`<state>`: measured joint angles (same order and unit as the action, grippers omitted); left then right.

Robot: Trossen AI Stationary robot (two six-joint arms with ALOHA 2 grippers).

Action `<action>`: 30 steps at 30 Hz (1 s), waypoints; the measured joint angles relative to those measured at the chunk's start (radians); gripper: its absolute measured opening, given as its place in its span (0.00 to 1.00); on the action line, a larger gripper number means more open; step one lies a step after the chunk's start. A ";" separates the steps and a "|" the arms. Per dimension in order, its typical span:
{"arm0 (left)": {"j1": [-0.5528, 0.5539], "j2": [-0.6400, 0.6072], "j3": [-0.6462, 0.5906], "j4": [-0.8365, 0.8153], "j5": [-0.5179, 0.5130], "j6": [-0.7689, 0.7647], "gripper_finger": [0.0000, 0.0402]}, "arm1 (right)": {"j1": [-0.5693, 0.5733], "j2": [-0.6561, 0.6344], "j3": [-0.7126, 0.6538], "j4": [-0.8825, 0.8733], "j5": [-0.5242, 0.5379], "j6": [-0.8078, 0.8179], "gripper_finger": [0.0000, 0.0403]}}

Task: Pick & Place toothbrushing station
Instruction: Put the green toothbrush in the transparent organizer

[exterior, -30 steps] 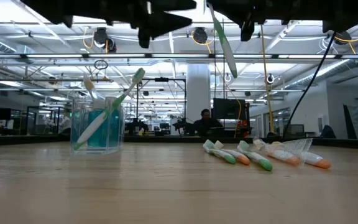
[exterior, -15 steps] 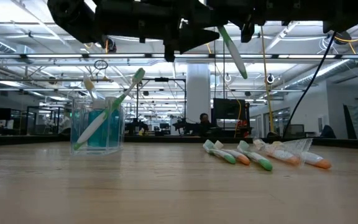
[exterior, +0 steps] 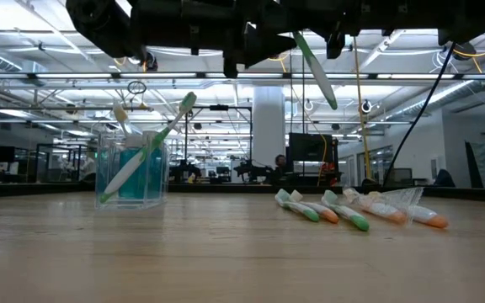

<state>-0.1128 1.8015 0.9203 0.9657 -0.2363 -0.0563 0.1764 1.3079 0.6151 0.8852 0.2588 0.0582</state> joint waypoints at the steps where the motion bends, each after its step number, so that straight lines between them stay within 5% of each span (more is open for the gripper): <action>1: 0.001 0.000 0.000 0.012 0.000 0.000 0.50 | 0.000 0.000 0.000 0.000 0.000 0.000 0.08; 13: 0.001 0.000 0.000 0.034 0.000 -0.035 0.48 | 0.000 -0.001 0.000 0.000 0.000 0.000 0.08; 23: 0.001 0.000 0.000 0.033 0.067 -0.058 0.06 | 0.002 -0.001 0.000 -0.022 -0.007 -0.041 0.08; 30: 0.001 -0.014 -0.001 0.009 0.139 -0.053 0.06 | 0.004 -0.016 0.000 -0.043 -0.136 -0.053 0.28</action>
<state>-0.1119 1.7876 0.9195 0.9750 -0.0975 -0.1090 0.1801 1.2915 0.6152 0.8417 0.1226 0.0055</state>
